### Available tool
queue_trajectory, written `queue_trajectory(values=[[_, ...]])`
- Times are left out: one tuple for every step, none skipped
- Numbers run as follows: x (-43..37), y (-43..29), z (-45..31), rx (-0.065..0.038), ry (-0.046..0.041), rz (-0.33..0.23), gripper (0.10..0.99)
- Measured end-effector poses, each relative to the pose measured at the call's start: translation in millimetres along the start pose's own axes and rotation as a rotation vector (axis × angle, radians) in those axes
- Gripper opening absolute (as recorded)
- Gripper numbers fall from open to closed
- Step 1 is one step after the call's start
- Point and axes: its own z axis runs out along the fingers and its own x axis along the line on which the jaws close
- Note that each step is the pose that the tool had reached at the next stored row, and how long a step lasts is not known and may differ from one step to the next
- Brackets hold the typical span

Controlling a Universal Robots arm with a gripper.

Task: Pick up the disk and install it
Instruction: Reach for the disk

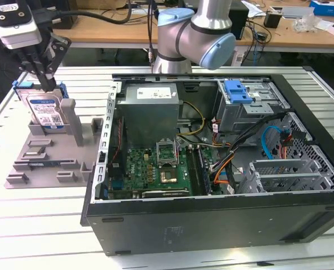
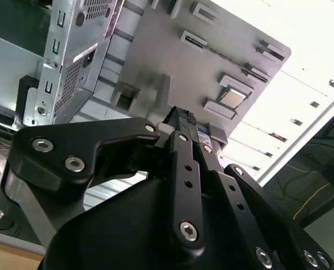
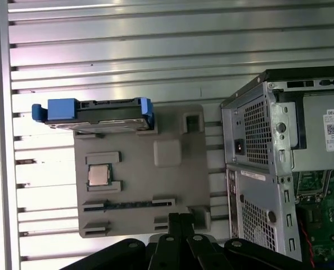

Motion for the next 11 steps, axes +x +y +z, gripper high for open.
queue_trajectory(values=[[1.8, -0.1, -0.1, 0.0, 0.0, 0.0, 0.106], [3.8, -0.3, -0.1, 0.0, 0.0, 0.0, 0.106], [5.6, -0.4, -0.2, 0.0, 0.0, 0.0, 0.106], [7.7, -0.6, -0.3, 0.0, 0.0001, 0.0, 0.106], [9.4, -0.7, -0.3, 0.0, 0.0001, 0.0, 0.106], [13.6, -1.0, -0.4, 0.0, 0.0, 0.0, 0.106], [16.7, -1.2, -0.5, 0.0, 0.0, 0.0, 0.106], [19.4, -1.4, -0.6, 0.0, 0.0001, 0.0, 0.106], [21.4, -1.6, -0.6, 0.0, 0.0, 0.0, 0.106], [23.7, -1.8, -0.7, 0.0, 0.0001, 0.0, 0.106], [25.5, -1.9, -0.7, 0.0, 0.0001, 0.0, 0.106]])
